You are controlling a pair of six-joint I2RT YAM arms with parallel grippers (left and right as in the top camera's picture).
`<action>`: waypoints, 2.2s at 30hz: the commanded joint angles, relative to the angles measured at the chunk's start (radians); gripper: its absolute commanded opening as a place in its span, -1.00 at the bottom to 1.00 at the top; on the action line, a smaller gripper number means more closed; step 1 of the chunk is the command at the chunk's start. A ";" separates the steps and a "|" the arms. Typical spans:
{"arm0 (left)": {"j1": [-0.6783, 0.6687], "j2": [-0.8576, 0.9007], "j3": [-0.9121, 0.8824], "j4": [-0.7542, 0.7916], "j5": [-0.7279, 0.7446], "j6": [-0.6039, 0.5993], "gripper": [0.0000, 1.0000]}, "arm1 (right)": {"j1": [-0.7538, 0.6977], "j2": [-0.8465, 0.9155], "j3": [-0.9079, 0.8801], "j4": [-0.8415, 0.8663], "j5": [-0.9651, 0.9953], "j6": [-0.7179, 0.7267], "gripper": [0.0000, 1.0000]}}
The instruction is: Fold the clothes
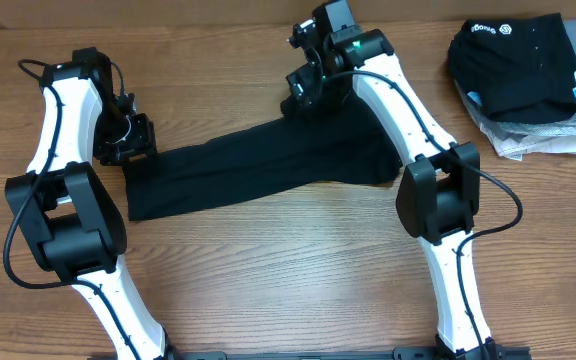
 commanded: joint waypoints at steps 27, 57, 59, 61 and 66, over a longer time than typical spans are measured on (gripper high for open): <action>0.000 -0.010 -0.008 0.015 0.010 0.002 0.20 | -0.017 0.148 -0.026 0.243 -0.043 0.043 -0.34; 0.000 -0.010 -0.008 0.077 0.010 0.002 0.22 | -0.068 0.142 0.729 -0.713 -0.040 0.260 -0.93; 0.000 -0.010 -0.008 0.079 0.010 0.002 0.23 | -0.079 0.140 0.717 -0.713 -0.072 0.333 -0.93; 0.000 -0.010 -0.008 0.079 0.007 0.002 0.25 | -0.089 0.140 0.717 -0.713 -0.125 0.358 -0.93; 0.000 -0.010 -0.008 0.078 0.008 0.002 0.31 | -0.113 0.125 0.717 -0.713 -0.158 0.460 -0.93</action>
